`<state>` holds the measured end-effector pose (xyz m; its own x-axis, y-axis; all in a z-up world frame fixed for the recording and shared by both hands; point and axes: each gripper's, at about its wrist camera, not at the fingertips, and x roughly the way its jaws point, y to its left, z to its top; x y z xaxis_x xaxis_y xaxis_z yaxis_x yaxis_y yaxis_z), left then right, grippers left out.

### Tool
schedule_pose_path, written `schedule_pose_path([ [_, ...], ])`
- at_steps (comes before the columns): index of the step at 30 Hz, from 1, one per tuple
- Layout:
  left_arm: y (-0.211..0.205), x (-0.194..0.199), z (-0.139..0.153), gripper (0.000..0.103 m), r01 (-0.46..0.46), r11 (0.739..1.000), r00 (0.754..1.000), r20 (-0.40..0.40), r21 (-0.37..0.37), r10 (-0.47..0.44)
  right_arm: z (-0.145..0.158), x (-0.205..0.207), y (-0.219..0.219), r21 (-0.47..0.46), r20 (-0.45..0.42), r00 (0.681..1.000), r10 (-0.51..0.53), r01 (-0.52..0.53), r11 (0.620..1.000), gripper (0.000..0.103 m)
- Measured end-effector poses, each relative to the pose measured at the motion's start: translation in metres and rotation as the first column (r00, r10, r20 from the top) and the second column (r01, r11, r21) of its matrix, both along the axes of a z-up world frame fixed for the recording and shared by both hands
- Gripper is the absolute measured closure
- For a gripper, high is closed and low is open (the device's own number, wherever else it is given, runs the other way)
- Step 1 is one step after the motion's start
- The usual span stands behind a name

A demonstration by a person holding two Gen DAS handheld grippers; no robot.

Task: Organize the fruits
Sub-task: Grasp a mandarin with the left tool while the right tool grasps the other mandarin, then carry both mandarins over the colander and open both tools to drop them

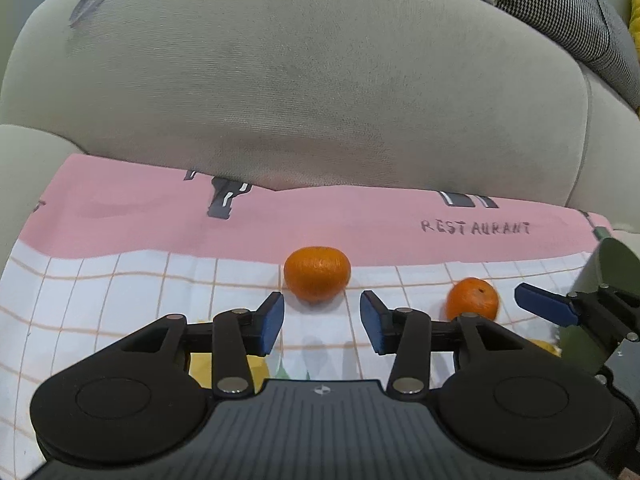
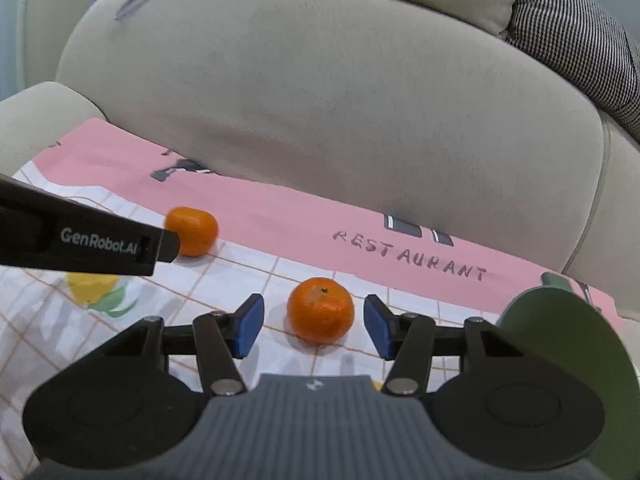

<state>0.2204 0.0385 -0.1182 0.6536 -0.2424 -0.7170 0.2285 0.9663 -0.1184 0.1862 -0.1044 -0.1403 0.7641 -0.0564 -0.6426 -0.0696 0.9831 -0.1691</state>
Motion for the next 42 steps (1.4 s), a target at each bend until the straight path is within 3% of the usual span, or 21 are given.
schedule_pose_path([
  [3, -0.004, 0.009, -0.007, 0.040, 0.000, 1.000, 1.000, 0.013, 0.019, 0.000, -0.007, 0.008, -0.002, -0.002, -0.005, 1.000, -0.011, 0.011, 1.000, 0.051],
  [8, -0.008, 0.024, -0.016, 0.040, -0.002, 0.999, 1.000, 0.019, 0.033, 0.001, -0.016, 0.015, -0.005, 0.006, -0.015, 1.000, -0.014, 0.014, 1.000, 0.051],
  [12, -0.012, 0.032, -0.024, 0.040, 0.003, 0.999, 1.000, 0.012, 0.035, -0.003, -0.020, 0.019, -0.008, 0.020, -0.028, 1.000, -0.015, 0.015, 1.000, 0.059],
  [16, -0.011, 0.035, -0.028, 0.050, 0.007, 1.000, 1.000, 0.009, 0.020, -0.007, -0.022, 0.020, -0.010, 0.031, -0.026, 1.000, -0.011, 0.012, 0.999, 0.060],
  [23, -0.012, 0.032, -0.026, 0.051, 0.016, 0.999, 1.000, 0.013, 0.037, -0.017, -0.022, 0.021, -0.011, 0.030, -0.022, 1.000, -0.002, 0.003, 1.000, 0.062],
  [31, -0.012, 0.004, 0.007, 0.051, 0.027, 0.999, 0.998, 0.047, 0.018, -0.028, 0.004, 0.002, -0.010, 0.062, 0.017, 1.000, 0.022, -0.023, 0.998, 0.062],
  [42, -0.023, -0.059, 0.064, 0.051, 0.060, 0.998, 0.994, 0.091, -0.009, -0.059, 0.061, -0.056, -0.020, 0.095, 0.076, 0.995, 0.058, -0.065, 0.993, 0.062],
])
